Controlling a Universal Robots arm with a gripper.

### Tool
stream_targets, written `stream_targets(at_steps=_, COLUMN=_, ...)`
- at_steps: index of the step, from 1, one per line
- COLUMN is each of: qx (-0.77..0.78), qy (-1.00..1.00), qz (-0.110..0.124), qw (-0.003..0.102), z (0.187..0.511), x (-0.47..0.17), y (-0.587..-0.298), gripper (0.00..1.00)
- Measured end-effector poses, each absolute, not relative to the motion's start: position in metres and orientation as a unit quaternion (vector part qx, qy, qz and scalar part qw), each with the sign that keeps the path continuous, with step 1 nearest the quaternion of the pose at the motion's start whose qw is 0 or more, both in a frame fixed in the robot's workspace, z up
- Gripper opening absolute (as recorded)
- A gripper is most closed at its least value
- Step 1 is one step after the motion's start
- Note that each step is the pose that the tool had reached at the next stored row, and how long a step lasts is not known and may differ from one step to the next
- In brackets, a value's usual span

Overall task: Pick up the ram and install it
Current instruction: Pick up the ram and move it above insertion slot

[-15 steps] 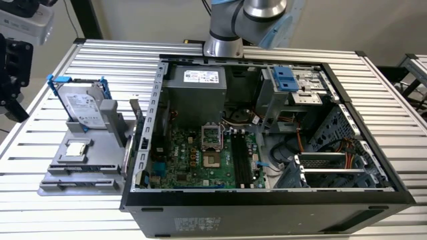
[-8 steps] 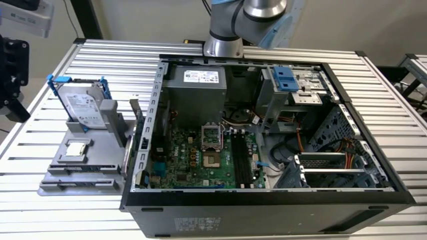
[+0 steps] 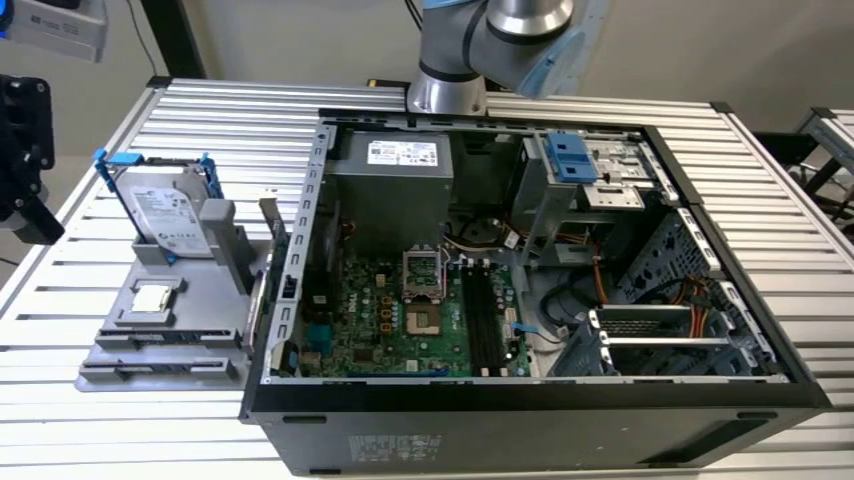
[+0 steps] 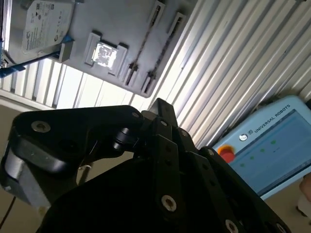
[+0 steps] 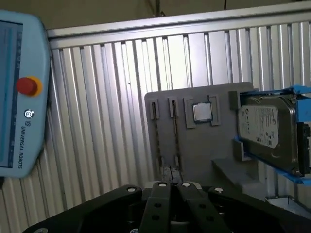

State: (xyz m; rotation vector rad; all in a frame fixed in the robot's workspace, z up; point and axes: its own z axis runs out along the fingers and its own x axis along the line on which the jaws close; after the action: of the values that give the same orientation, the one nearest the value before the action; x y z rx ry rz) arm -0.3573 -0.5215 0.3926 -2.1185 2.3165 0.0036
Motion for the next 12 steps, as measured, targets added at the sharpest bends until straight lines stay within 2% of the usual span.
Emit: stream_targets(at_steps=12, qx=-0.738, qy=0.675, qz=0.004, qw=0.004, z=0.3926, x=-0.3573, y=-0.5215, gripper=0.0)
